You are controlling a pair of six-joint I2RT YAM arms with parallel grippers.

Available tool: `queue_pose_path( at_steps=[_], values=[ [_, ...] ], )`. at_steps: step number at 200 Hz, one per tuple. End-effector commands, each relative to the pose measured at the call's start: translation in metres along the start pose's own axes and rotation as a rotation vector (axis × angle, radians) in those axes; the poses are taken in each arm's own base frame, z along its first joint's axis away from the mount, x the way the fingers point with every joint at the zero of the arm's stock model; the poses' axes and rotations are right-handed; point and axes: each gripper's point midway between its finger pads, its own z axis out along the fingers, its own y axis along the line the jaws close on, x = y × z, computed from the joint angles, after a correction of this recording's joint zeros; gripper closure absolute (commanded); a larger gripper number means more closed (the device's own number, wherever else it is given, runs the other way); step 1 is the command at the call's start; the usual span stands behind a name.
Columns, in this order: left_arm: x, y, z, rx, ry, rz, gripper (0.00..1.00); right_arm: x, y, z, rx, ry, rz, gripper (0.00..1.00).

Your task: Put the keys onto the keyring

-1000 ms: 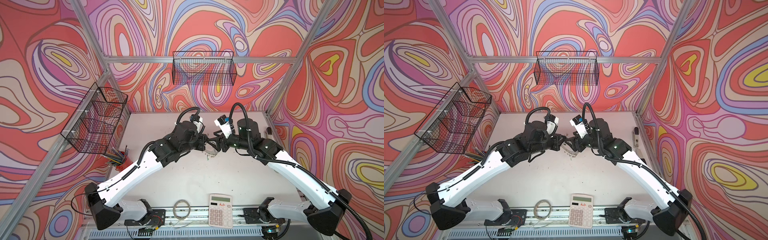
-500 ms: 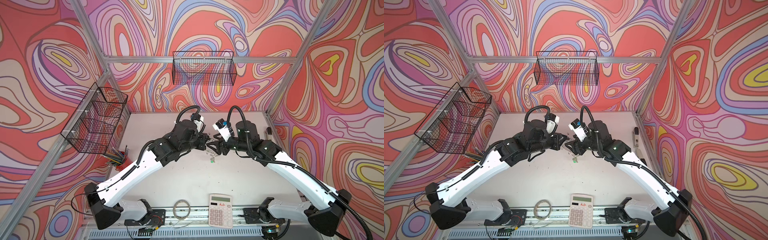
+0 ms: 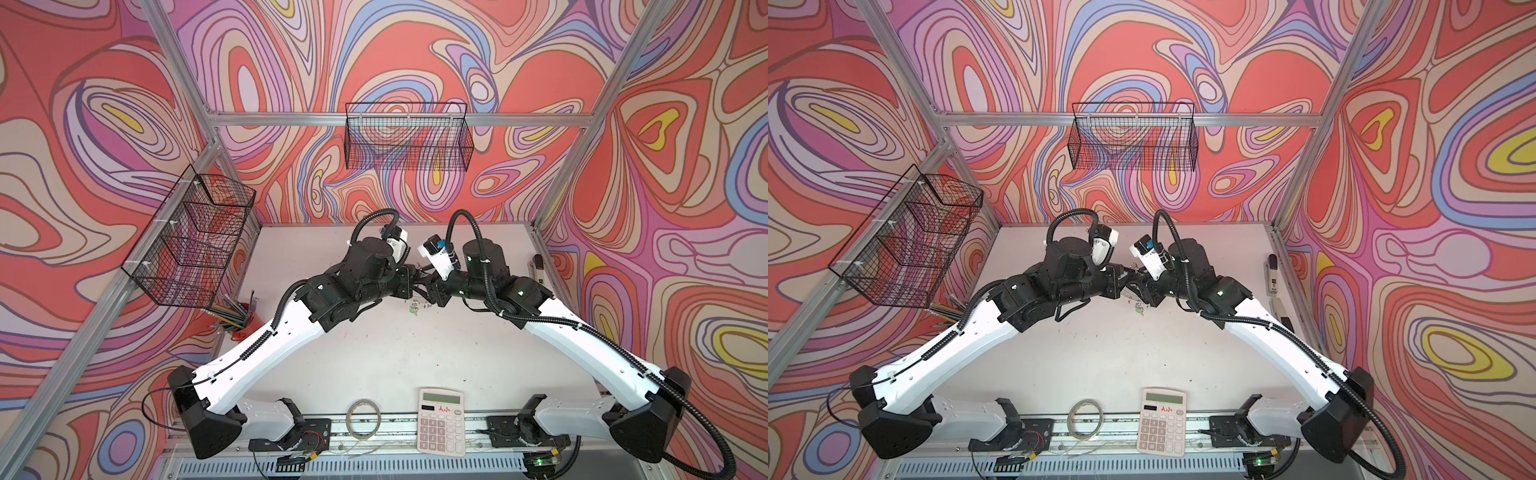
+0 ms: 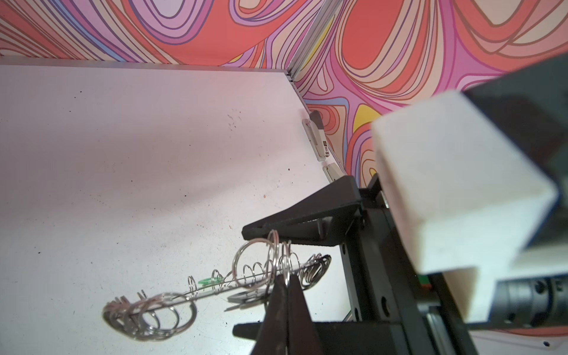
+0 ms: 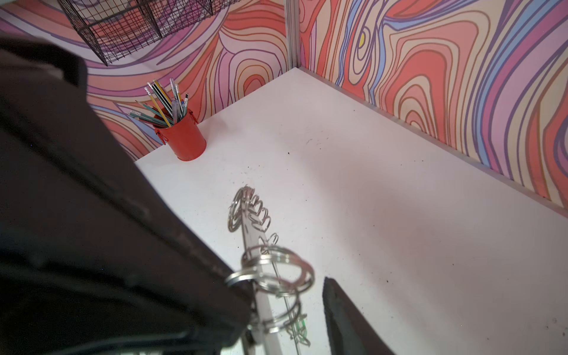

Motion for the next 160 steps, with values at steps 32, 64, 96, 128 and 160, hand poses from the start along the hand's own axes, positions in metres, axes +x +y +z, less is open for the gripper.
queue_pose_path(
  at_steps=[32, 64, 96, 128, 160],
  values=[
    [-0.01, -0.015, -0.01, 0.049, -0.021, -0.011, 1.0, -0.029, -0.004, -0.02, 0.057, -0.129, -0.029, 0.86],
    [-0.011, -0.013, -0.011, 0.039, -0.033, -0.01, 1.0, -0.031, -0.002, -0.022, 0.051, -0.135, -0.033, 1.0],
    [-0.014, -0.015, -0.013, 0.053, -0.043, -0.002, 1.0, -0.028, -0.001, -0.021, 0.041, -0.131, -0.031, 1.0],
    [-0.017, -0.019, -0.015, 0.061, -0.048, 0.023, 1.0, -0.027, 0.002, -0.023, 0.03, -0.137, -0.038, 1.0],
    [-0.02, -0.017, -0.023, 0.066, -0.065, 0.031, 0.81, -0.028, 0.004, -0.026, 0.021, -0.143, -0.036, 1.0]
  ],
)
